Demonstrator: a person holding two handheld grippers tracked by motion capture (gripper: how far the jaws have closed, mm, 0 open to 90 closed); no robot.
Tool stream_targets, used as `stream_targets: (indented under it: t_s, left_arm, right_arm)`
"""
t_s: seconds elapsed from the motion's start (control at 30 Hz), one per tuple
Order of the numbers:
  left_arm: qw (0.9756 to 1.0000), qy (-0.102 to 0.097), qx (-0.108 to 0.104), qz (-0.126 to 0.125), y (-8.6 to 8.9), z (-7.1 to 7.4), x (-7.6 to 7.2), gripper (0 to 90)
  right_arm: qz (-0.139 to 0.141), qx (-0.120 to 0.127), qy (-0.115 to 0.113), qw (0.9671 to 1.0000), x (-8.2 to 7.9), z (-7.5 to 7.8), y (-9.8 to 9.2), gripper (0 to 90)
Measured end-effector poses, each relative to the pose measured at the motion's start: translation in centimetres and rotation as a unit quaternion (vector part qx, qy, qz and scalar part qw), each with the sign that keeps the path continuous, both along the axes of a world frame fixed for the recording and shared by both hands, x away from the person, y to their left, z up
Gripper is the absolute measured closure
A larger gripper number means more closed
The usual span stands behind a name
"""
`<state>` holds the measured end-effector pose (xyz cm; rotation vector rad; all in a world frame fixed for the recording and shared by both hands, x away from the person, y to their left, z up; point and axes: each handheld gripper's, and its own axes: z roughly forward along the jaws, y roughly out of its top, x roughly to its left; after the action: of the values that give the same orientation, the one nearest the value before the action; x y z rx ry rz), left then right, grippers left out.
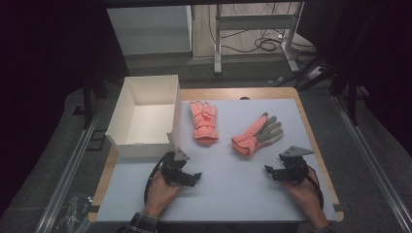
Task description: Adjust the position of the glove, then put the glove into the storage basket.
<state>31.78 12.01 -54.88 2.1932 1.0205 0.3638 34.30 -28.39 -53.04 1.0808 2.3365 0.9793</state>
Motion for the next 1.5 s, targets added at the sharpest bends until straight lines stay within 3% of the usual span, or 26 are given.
stream_targets:
  t_s: [0.77, 0.97, 1.33, 1.5]
  left_arm:
    - [1.0, 0.001, 0.0, 0.0, 0.1, 0.0, 0.0, 0.5]
    - [1.0, 0.001, 0.0, 0.0, 0.1, 0.0, 0.0, 0.5]
    - [1.0, 0.001, 0.0, 0.0, 0.1, 0.0, 0.0, 0.5]
    - [1.0, 0.001, 0.0, 0.0, 0.1, 0.0, 0.0, 0.5]
  right_arm:
    - [-0.012, 0.0, 0.01, 0.9999, 0.2, 0.5, 0.1, 25.0]
    - [-0.017, 0.024, 0.017, 0.9994, 0.8, 1.0, 0.1, 25.0]
    - [-0.02, 0.043, 0.002, 0.9989, 2.6, 3.4, 0.6, 30.7]
    - [-0.028, 0.047, 0.006, 0.9985, 3.9, 4.3, 0.8, 33.2]
